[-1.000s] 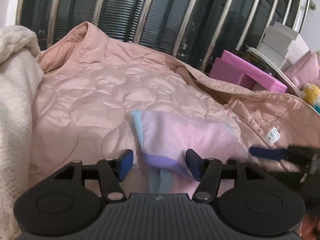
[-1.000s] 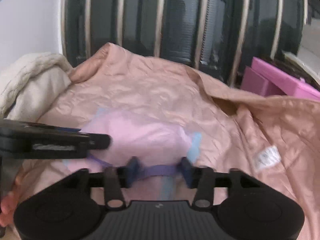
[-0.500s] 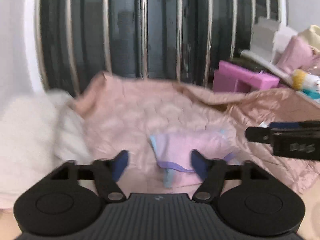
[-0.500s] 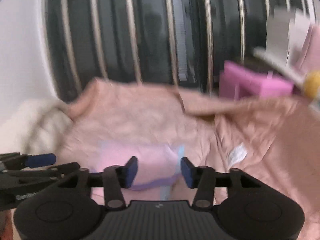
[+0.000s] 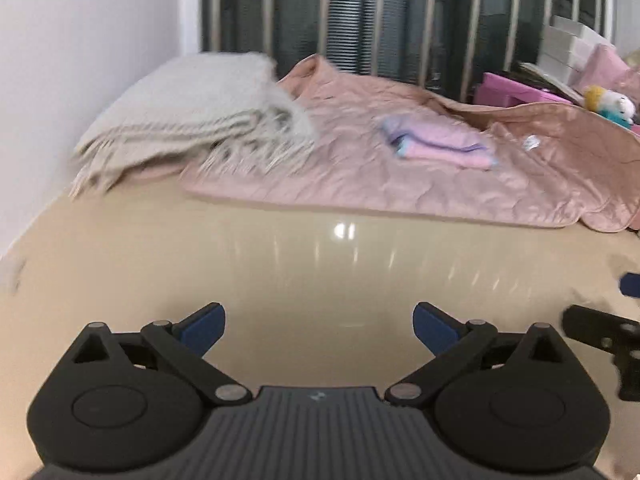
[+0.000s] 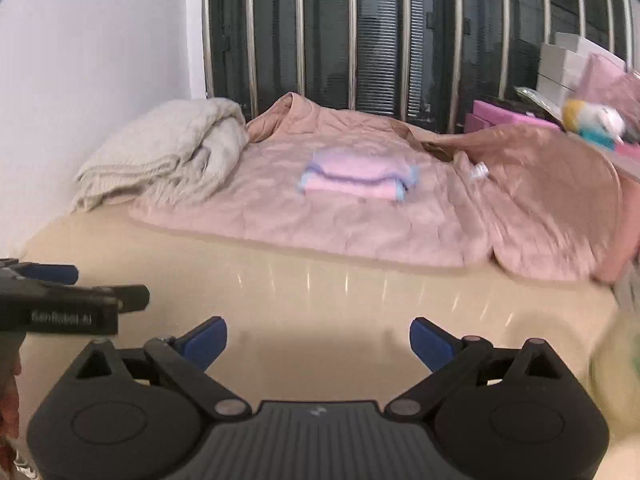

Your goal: Fold clothes

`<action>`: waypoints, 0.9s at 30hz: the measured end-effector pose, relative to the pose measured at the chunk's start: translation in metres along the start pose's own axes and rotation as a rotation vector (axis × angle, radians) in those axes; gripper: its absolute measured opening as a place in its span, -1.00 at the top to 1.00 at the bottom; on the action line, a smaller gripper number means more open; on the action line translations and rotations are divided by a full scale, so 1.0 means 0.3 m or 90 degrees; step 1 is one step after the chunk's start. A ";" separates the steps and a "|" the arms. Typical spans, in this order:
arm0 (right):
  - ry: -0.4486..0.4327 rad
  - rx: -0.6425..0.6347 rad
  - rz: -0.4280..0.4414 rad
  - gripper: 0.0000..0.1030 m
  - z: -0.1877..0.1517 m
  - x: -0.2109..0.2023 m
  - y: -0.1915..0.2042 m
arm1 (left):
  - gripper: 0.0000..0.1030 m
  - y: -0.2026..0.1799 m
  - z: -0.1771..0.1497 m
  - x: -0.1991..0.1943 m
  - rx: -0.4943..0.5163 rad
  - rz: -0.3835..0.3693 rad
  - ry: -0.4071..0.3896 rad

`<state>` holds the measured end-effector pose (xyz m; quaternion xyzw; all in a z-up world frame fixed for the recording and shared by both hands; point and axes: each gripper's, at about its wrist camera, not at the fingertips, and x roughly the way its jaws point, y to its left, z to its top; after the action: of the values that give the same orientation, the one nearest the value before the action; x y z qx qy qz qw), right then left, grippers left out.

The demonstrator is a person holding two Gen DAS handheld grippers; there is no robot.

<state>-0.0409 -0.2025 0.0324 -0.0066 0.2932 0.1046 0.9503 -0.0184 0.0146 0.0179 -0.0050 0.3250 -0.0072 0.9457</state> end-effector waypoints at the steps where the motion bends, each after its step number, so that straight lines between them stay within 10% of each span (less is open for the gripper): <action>1: -0.008 0.009 0.004 -0.97 -0.021 -0.004 0.001 | -0.99 0.006 -0.011 -0.002 0.001 0.010 -0.006; 27: 0.056 0.015 -0.054 -1.00 -0.006 0.202 0.017 | -0.99 -0.020 -0.005 0.086 0.004 0.013 0.011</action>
<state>0.0059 -0.1860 -0.0028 -0.0126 0.3356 0.0605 0.9400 0.0009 0.0083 0.0010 0.0014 0.3329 0.0011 0.9430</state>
